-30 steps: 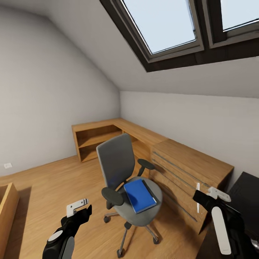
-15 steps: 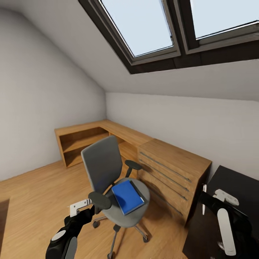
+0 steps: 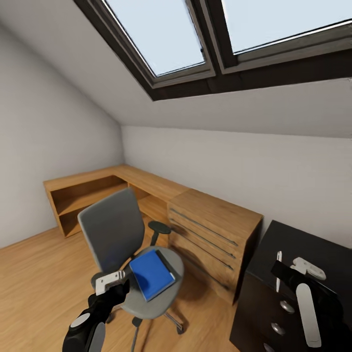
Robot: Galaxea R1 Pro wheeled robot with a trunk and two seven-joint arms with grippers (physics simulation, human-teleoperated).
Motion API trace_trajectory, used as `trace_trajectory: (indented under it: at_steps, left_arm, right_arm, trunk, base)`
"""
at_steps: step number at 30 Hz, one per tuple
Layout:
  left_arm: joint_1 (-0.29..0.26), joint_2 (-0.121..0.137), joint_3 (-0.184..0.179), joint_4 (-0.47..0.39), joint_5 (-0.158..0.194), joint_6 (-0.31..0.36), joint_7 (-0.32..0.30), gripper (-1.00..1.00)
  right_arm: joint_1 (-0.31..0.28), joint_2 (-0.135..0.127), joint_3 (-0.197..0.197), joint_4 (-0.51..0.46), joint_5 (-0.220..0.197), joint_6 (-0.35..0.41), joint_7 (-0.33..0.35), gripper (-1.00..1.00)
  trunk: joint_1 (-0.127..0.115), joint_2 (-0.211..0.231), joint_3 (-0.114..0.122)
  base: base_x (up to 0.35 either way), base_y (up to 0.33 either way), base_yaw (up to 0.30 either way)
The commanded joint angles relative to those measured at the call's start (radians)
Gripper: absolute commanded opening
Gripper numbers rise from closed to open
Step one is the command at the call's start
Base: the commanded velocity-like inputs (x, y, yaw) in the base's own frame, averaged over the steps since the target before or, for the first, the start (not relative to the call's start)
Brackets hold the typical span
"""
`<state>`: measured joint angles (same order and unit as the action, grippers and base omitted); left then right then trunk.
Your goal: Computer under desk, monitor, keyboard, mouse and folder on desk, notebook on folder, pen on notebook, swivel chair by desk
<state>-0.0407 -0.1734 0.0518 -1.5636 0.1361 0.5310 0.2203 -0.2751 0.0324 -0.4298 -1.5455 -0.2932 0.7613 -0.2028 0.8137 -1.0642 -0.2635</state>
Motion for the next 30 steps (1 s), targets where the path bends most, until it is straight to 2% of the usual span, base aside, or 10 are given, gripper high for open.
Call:
trace_trajectory:
  at_steps: [1, 17, 25, 30]
  left_arm:
    - [-0.001, -0.001, 0.000, -0.002, 0.011, 0.004, 0.007, 1.00]
    - [-0.001, -0.001, 0.000, -0.001, 0.011, 0.007, 0.007, 1.00]
    - [-0.001, -0.001, 0.000, -0.001, 0.011, 0.008, 0.007, 1.00]
    - [-0.001, -0.001, 0.000, -0.002, 0.010, 0.009, 0.007, 1.00]
  right_arm:
    - [-0.001, 0.000, -0.001, 0.000, -0.012, 0.003, -0.006, -1.00]
    - [-0.001, 0.000, 0.004, 0.020, -0.008, 0.002, -0.006, -1.00]
    - [-0.004, -0.011, 0.007, 0.134, 0.009, -0.026, -0.006, -1.00]
    - [-0.009, -0.029, 0.009, 0.226, 0.048, -0.086, -0.006, -1.00]
  trunk:
    - [0.000, -0.001, -0.001]
    - [0.000, -0.001, -0.001]
    - [0.000, -0.001, -0.001]
    - [0.000, -0.001, -0.001]
  base:
    - [0.233, -0.237, -0.065]
    - [0.222, -0.228, -0.013]
    - [0.046, -0.051, 0.000]
    - [0.009, -0.009, 0.000]
